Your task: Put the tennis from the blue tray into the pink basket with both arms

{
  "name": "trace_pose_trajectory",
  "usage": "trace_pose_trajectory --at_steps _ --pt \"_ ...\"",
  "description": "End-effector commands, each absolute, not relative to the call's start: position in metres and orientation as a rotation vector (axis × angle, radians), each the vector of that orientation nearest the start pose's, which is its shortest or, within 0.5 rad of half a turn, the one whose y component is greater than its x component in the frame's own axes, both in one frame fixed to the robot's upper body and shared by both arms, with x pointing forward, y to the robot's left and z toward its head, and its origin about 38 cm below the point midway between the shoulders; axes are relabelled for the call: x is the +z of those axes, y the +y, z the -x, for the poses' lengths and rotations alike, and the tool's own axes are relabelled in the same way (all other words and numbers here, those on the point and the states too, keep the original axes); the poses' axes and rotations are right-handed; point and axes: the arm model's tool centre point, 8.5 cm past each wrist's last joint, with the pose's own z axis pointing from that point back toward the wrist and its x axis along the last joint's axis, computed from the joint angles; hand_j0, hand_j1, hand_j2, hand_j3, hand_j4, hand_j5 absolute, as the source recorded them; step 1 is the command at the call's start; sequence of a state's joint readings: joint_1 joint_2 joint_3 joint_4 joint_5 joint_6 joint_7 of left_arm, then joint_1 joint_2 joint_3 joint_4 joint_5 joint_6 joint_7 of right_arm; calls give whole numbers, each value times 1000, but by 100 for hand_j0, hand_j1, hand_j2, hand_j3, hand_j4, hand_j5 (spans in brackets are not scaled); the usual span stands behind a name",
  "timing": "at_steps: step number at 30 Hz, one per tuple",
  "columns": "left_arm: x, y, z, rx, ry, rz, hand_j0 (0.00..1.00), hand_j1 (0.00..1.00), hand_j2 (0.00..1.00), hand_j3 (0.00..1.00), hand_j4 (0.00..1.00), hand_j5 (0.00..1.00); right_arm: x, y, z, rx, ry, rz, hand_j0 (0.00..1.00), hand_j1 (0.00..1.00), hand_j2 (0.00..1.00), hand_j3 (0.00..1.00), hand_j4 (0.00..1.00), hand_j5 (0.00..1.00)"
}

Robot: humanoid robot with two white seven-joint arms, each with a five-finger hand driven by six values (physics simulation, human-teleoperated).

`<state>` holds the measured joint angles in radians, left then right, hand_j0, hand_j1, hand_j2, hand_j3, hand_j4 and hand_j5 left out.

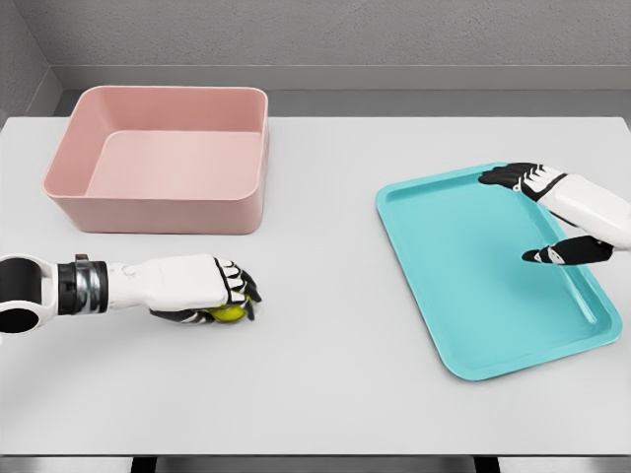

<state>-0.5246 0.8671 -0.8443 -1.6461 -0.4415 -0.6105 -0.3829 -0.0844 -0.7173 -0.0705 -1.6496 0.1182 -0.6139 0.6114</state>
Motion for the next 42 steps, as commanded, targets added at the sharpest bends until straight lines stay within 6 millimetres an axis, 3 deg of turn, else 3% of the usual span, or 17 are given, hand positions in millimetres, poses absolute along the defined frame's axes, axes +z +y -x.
trace_pose_trajectory --at_steps 1,10,13,26,30,42 --pt "144 244 -357 3016 1929 123 52 52 52 52 52 52 219 -371 -352 1547 -1730 315 100 100 100 100 100 100" --pt "162 241 -365 2970 1975 149 53 53 53 53 53 53 218 -374 -351 1538 -1726 320 100 100 100 100 100 100" --pt "170 242 -370 2955 1989 170 54 54 54 54 54 54 218 -383 -347 1518 -1717 341 100 100 100 100 100 100" --pt "210 247 -388 2878 2063 255 54 54 54 54 54 54 217 -384 -347 1517 -1714 342 100 100 100 100 100 100" --pt "226 255 -395 2853 2097 315 54 54 54 54 54 54 217 -384 -347 1516 -1713 342 100 100 100 100 100 100" --pt "240 273 -424 2865 2151 438 54 54 54 54 54 54 217 -386 -345 1512 -1710 345 100 100 100 100 100 100"
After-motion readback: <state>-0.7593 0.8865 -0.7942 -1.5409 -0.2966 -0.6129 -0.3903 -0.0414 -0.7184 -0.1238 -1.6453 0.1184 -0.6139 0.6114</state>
